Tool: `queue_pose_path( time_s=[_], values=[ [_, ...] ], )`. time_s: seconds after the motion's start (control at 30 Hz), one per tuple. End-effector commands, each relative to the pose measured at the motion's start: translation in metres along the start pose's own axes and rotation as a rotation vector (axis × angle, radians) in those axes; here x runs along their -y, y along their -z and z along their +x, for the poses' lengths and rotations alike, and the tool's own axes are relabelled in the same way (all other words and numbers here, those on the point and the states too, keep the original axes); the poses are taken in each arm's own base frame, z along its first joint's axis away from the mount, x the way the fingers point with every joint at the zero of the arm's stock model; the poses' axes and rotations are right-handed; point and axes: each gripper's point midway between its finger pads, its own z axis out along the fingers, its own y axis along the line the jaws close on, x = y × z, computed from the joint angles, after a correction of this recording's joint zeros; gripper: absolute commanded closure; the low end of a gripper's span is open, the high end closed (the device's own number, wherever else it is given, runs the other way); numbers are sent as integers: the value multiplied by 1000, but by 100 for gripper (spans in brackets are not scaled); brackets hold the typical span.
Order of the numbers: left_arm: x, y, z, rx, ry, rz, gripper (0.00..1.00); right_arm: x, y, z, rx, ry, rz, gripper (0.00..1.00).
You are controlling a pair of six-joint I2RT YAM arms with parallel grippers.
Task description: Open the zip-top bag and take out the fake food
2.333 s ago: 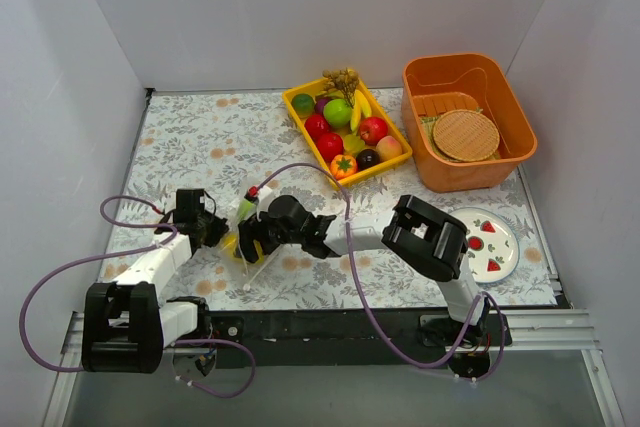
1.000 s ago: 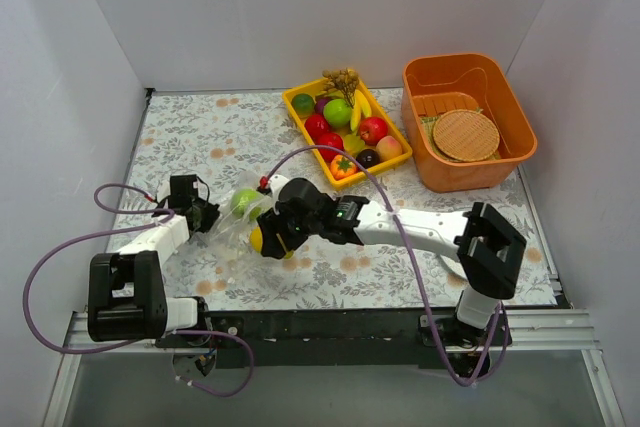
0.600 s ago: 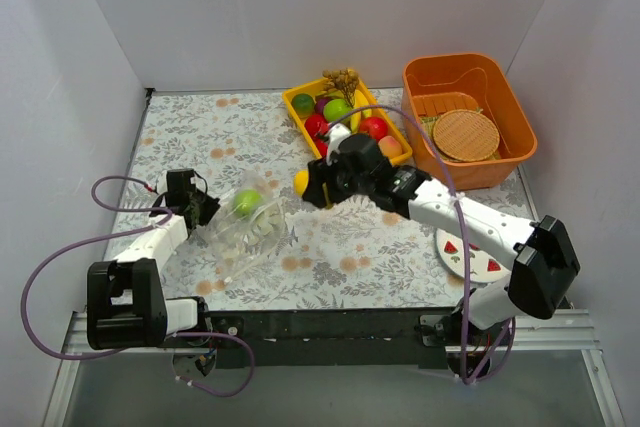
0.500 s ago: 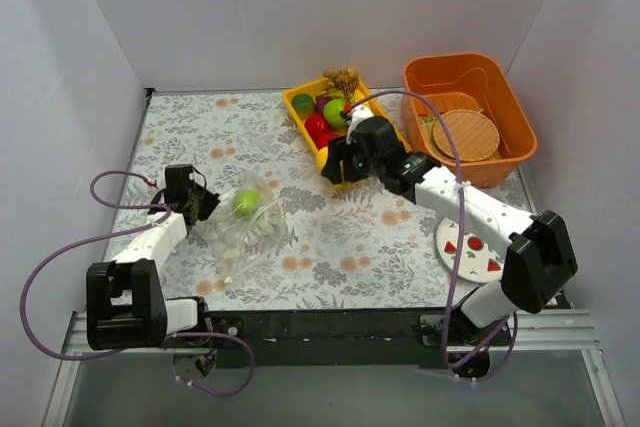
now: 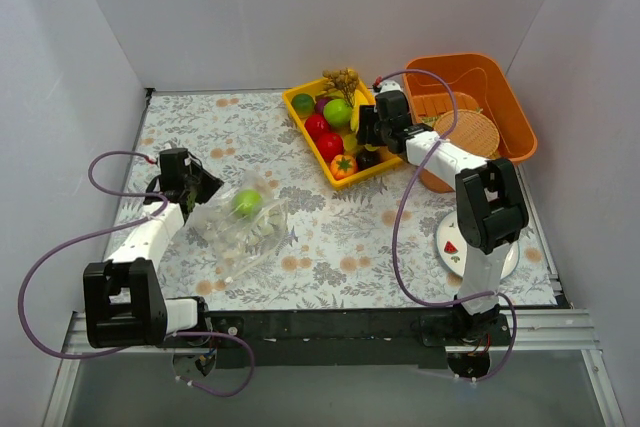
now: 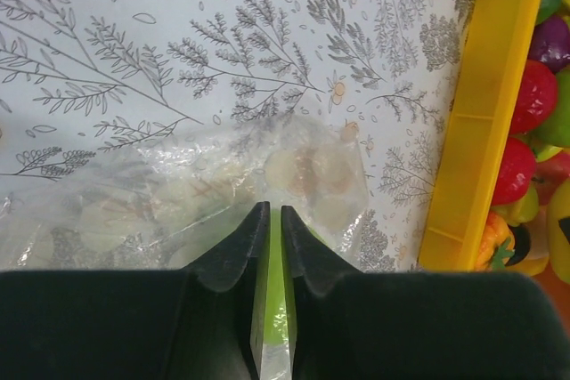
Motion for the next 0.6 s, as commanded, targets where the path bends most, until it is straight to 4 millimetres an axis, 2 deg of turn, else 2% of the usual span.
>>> queue_pose_path(
  time_s=[0.0,0.17,0.23,0.3,0.47,0.57],
  values=[
    [28,6,-17,7,-52,84,89,-3,-10,-56,150,13,-30,44],
    [41,6,-20,-11,-63,124,81,-7,-14,-59,143,12,-42,25],
    [45,4,-22,-15,-66,133,77,-8,-14,-62,144,7,-41,21],
    [49,3,-21,-26,-69,146,76,-5,-15,-55,113,5,-24,15],
    [52,-1,-20,-43,-69,161,72,-3,-11,-52,100,-3,-16,12],
    [55,-4,-20,-51,-72,169,72,-5,3,-57,96,-14,-10,14]
  ],
)
